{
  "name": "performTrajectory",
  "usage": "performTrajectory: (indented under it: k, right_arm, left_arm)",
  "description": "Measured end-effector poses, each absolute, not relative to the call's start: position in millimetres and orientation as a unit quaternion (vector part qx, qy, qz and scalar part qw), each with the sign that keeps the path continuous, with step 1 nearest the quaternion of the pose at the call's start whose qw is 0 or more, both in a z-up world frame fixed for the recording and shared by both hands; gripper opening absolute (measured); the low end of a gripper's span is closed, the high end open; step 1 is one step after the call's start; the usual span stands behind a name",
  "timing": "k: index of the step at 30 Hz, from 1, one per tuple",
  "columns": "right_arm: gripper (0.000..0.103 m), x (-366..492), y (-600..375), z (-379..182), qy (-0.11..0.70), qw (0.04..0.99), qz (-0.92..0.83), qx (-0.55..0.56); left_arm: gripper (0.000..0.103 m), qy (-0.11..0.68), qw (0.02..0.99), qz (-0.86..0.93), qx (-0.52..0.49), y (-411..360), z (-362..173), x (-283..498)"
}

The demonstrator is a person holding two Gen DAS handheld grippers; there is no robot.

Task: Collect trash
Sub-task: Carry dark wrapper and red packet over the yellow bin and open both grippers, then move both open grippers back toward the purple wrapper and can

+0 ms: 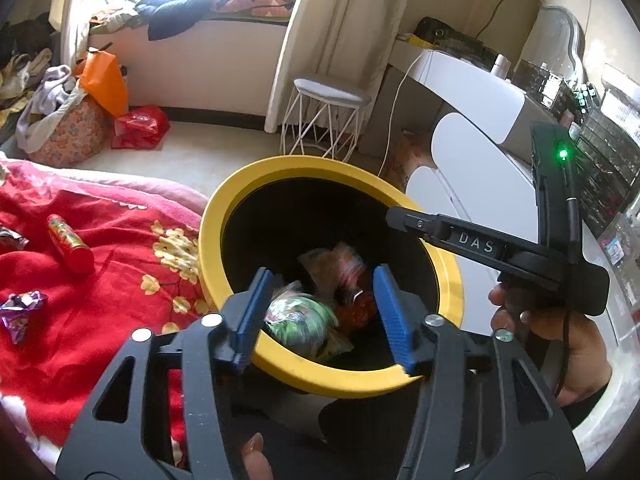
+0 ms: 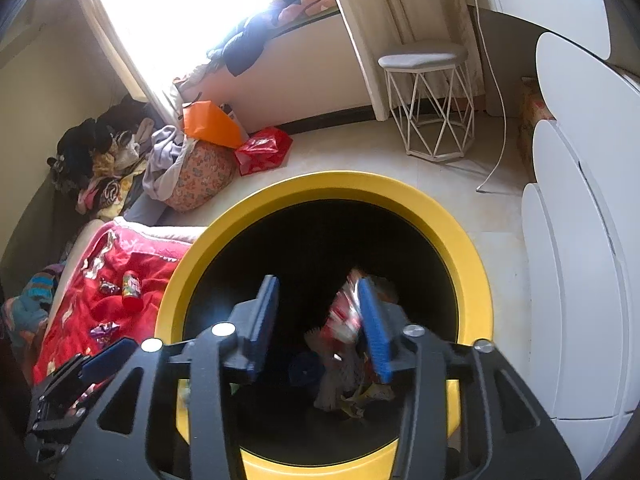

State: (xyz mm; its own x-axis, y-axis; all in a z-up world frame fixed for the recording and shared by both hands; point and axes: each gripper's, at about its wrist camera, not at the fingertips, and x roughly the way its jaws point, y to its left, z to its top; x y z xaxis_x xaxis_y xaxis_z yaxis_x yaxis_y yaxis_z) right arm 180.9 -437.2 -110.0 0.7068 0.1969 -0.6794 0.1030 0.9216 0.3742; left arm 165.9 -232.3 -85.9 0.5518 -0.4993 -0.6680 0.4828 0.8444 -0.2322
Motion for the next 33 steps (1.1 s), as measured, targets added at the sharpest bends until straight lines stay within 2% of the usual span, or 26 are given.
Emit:
performTrajectory:
  k: [1, 2, 3, 5, 6, 14, 33]
  right_arm:
    - [0.046, 180, -437, -108, 0.378, 0.905, 0.025, 0.195]
    - [0.047, 179, -437, -106, 0.374, 0.907, 0.024, 0.193]
    - [0.048, 178, -436, -104, 0.370, 0.909, 0.024, 0.191]
    - [0.056, 176, -433, -100, 0.362, 0.914, 0.023, 0.185]
    - [0.057, 176, -432, -97, 0.357, 0.916, 0.023, 0.182]
    - [0.065, 168, -415, -77, 0.327, 0.934, 0.026, 0.143]
    - [0.067, 153, -347, -49, 0.289, 0.949, 0.100, 0.078]
  left_arm:
    - [0.065, 0.381, 0.883, -0.275, -0.012, -231, -85, 165]
    - [0.070, 0.379, 0.884, -0.272, -0.016, -229, -83, 165]
    - [0.081, 0.378, 0.886, -0.269, -0.019, -227, -82, 164]
    - [0.088, 0.373, 0.889, -0.264, -0.027, -223, -79, 163]
    - [0.092, 0.371, 0.890, -0.262, -0.029, -221, -77, 162]
    - [0.092, 0.352, 0.906, -0.232, -0.028, -200, -64, 155]
    - [0.092, 0.310, 0.936, -0.160, -0.036, -138, -40, 137]
